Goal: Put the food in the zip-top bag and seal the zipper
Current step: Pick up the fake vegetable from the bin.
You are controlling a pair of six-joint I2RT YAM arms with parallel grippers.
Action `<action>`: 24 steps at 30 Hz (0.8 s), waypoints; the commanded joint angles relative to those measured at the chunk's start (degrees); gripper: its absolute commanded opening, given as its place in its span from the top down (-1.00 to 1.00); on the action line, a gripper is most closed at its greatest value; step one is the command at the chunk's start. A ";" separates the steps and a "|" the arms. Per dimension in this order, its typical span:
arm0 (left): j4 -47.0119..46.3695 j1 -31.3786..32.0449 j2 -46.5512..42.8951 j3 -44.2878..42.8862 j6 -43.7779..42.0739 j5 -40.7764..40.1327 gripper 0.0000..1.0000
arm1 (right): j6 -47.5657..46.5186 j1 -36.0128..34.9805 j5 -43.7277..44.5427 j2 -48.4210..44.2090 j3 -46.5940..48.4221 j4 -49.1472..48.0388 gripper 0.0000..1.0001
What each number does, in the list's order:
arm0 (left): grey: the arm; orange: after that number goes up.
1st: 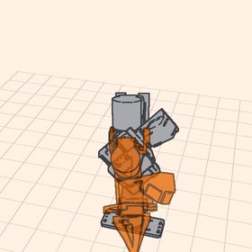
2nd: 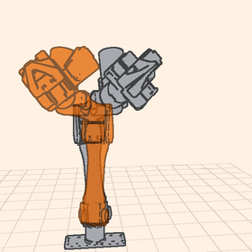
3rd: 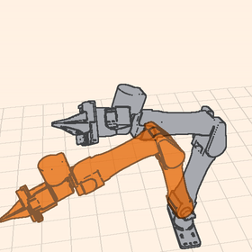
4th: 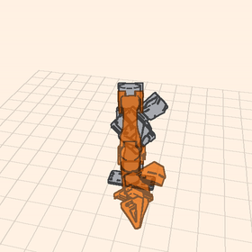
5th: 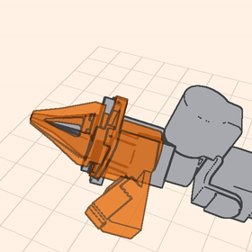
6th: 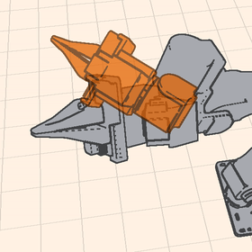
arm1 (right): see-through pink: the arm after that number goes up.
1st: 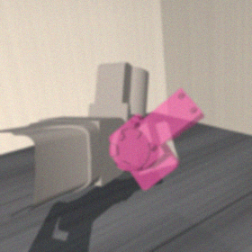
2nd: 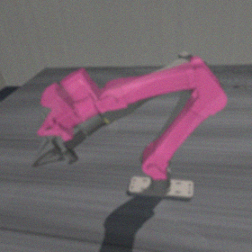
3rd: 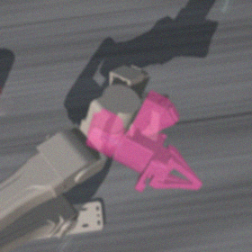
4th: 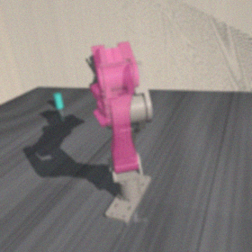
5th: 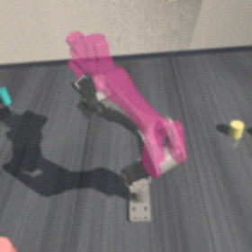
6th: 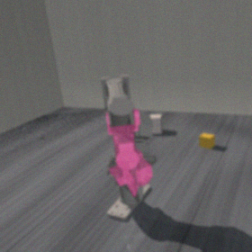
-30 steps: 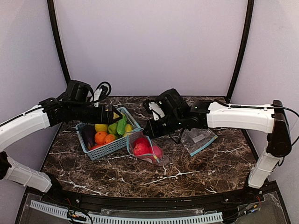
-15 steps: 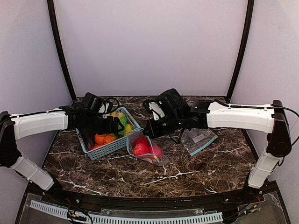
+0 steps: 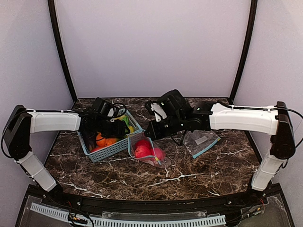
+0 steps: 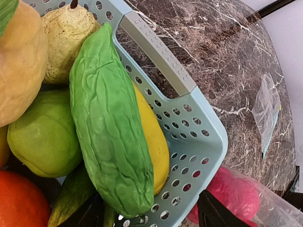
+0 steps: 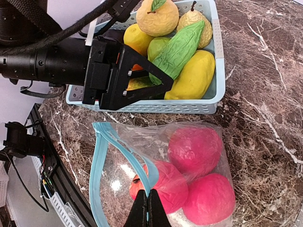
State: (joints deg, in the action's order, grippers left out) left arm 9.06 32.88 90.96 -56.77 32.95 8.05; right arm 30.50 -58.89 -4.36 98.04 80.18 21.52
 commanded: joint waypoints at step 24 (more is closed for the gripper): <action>-0.98 -0.36 6.07 -0.72 4.54 -7.35 0.19 | 0.64 0.45 -2.14 -1.12 -2.11 -4.37 1.00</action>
State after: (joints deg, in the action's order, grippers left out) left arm 5.56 32.73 95.96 -58.11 36.23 1.28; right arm 30.65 -58.83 -5.80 98.02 79.09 19.42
